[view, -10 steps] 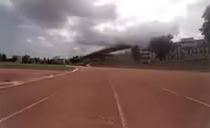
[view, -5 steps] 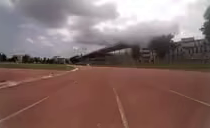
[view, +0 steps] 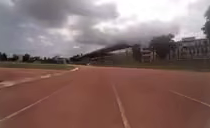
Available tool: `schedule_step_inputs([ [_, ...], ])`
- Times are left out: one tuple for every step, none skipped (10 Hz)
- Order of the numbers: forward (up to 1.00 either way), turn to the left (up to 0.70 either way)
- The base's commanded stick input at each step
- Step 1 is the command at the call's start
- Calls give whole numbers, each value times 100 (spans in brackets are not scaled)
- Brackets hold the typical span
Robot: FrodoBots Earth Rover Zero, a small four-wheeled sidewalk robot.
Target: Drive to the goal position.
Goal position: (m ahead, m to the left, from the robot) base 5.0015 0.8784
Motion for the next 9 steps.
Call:
schedule_step_inputs([
  [45, 0],
  [45, 0],
  [45, 0],
  [45, 0],
  [45, 27],
  [45, 27],
  [45, 27],
  [45, 27],
  [45, 27],
])
